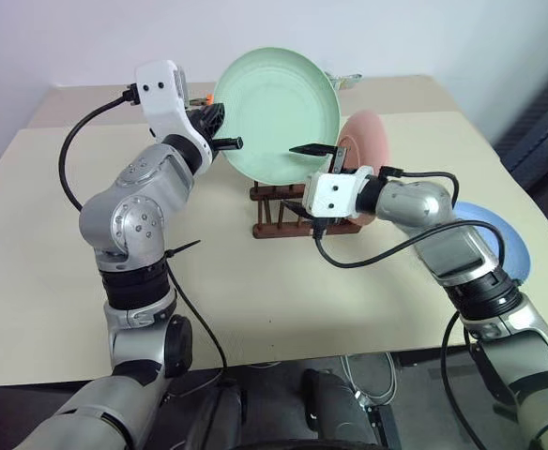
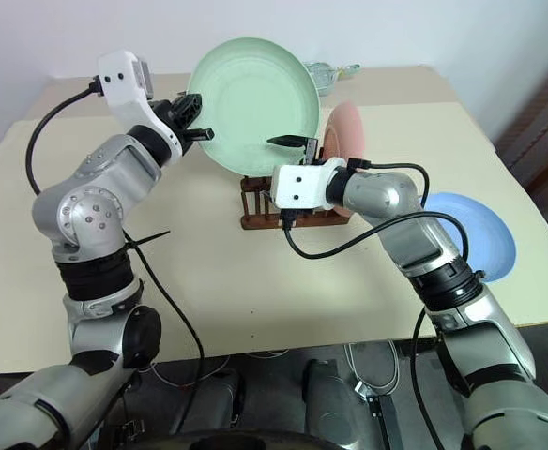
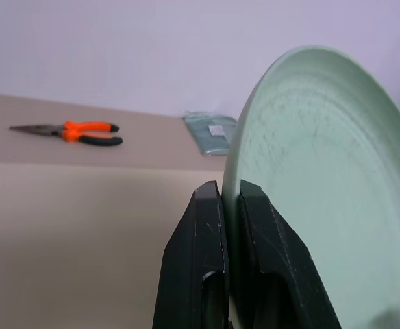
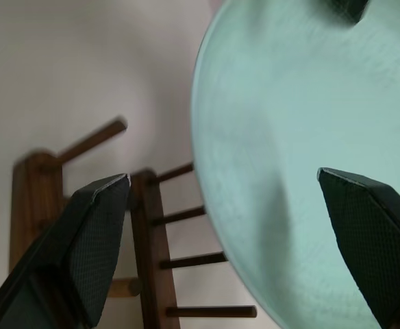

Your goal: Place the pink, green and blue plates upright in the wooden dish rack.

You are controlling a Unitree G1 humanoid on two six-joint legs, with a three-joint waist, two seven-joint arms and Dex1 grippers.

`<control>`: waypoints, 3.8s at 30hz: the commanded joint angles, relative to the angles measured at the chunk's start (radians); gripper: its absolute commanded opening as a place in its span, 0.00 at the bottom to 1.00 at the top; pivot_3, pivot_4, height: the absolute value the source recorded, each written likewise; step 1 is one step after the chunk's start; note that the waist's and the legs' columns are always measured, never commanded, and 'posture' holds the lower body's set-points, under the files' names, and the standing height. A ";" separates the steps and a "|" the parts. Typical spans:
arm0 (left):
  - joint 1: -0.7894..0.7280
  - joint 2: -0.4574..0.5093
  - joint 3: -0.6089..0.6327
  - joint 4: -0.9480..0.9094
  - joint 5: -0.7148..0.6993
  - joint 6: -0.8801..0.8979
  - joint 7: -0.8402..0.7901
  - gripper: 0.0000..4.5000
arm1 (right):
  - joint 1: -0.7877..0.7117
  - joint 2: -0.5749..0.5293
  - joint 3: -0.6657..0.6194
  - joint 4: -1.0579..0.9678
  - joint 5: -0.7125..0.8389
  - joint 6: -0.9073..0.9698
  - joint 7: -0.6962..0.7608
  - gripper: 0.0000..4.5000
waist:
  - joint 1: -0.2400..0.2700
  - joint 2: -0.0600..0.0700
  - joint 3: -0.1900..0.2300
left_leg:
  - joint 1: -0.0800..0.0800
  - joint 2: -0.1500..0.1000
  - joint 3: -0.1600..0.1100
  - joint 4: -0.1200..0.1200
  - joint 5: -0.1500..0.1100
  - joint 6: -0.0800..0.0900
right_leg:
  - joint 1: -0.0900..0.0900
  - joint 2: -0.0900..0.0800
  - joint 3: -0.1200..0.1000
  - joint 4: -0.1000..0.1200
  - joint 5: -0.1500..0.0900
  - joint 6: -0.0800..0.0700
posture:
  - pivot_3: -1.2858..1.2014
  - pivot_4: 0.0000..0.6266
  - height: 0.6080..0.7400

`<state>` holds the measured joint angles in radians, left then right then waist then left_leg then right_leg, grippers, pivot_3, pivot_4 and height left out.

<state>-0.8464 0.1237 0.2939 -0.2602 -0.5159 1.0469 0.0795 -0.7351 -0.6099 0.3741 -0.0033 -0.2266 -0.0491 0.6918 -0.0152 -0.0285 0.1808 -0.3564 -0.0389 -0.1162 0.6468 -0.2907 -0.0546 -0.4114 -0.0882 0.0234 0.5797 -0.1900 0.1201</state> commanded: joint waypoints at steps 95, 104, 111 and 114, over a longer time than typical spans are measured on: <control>0.582 0.401 -0.504 -0.129 0.159 -0.572 -0.903 0.69 | 0.565 -0.334 -0.492 -0.069 0.311 0.572 -0.157 0.01 | 0.020 0.008 0.001 | 0.001 0.001 0.004 0.003 -0.003 0.006 | 0.003 -0.001 0.002 -0.002 -0.007 -0.004 | 0.52 0.24 1.00; 0.610 0.449 -0.451 -0.098 0.166 -0.591 -0.907 0.69 | -0.016 -0.190 -0.666 -0.101 0.524 0.491 -0.254 0.01 | -0.008 0.018 0.007 | 0.001 0.001 0.005 0.000 -0.003 0.006 | 0.000 0.000 0.002 -0.001 -0.006 -0.005 | 0.52 0.24 1.00; 0.617 0.463 -0.420 -0.085 0.166 -0.582 -0.892 0.69 | -0.233 0.217 -0.718 -0.277 1.231 0.852 -0.342 0.01 | 0.000 0.010 0.002 | 0.001 0.006 -0.002 -0.001 -0.004 0.007 | 0.002 0.006 -0.001 -0.001 -0.004 -0.009 | 0.52 0.24 1.00; 0.629 0.467 -0.409 -0.097 0.165 -0.575 -0.884 0.69 | -0.270 0.394 -0.703 -0.204 1.382 0.927 -0.518 0.01 | 0.002 0.012 0.003 | 0.000 0.005 -0.001 -0.001 -0.004 0.007 | 0.000 0.005 0.000 0.000 -0.003 -0.010 | 0.52 0.24 1.00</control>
<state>-0.2229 0.5855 -0.1385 -0.3256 -0.3484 0.4750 -0.8101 -0.9602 -0.2447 -0.3113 -0.2198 1.0566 0.8503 0.2663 -0.0129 -0.0160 0.1843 -0.3563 -0.0337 -0.1174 0.6462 -0.2942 -0.0479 -0.4118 -0.0828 0.0238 0.5801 -0.1934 0.1100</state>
